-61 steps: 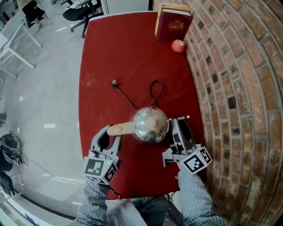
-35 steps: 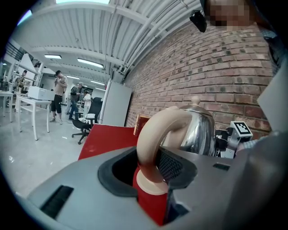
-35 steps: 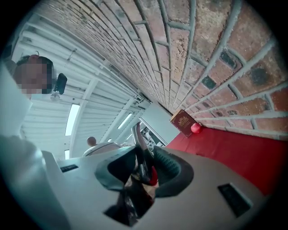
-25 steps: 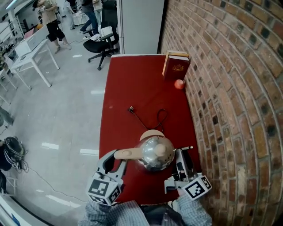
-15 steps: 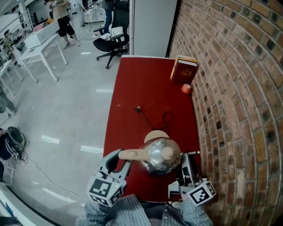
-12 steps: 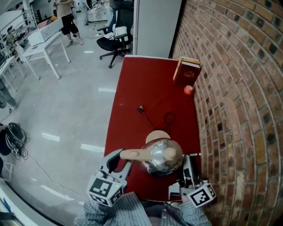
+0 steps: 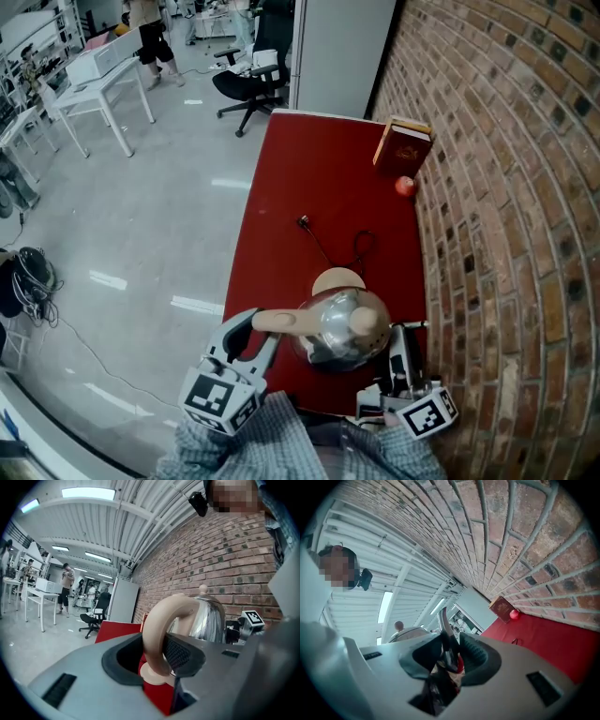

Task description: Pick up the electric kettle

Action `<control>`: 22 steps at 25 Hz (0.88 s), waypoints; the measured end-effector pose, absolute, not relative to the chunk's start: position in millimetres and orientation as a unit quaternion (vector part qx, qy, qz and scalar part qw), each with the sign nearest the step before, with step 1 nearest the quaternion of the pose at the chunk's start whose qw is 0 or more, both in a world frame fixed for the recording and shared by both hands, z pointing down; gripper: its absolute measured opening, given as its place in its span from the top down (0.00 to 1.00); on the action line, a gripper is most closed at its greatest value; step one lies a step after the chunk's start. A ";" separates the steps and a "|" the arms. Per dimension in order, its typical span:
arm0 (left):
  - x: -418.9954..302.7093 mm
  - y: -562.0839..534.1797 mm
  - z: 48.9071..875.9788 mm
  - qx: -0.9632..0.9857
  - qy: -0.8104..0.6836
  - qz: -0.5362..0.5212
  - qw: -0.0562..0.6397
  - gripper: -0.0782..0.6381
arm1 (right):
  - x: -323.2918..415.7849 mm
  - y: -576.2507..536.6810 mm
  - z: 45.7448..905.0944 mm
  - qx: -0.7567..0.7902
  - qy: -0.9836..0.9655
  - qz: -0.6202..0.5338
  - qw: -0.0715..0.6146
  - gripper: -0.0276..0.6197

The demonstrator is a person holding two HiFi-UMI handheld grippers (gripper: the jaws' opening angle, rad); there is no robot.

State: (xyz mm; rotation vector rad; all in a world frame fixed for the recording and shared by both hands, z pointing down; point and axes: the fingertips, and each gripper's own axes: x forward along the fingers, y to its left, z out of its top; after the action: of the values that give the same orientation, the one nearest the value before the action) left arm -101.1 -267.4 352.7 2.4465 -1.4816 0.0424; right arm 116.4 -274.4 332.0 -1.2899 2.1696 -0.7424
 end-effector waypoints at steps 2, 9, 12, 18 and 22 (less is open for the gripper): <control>-101.6 -266.5 351.9 0.847 -0.513 0.013 0.140 0.70 | 115.9 -273.6 330.5 -0.474 0.799 -0.272 0.252 0.78; -101.6 -264.0 350.2 0.846 -0.515 0.009 0.139 0.70 | 115.7 -273.8 325.4 -0.470 0.803 -0.263 0.255 0.78; -101.2 -263.3 349.1 0.847 -0.514 0.011 0.137 0.70 | 116.3 -272.2 325.3 -0.472 0.801 -0.265 0.256 0.78; -100.8 -264.0 348.3 0.848 -0.512 0.013 0.136 0.70 | 116.8 -271.6 325.2 -0.473 0.800 -0.265 0.256 0.78; -100.1 -263.7 349.1 0.849 -0.510 0.013 0.138 0.70 | 117.2 -270.9 325.6 -0.476 0.798 -0.266 0.256 0.78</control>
State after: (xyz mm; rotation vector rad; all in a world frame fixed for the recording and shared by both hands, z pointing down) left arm -100.1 -263.7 349.1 2.4550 -1.4760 0.0364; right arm 117.2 -270.9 325.6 -1.2906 2.1665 -0.7217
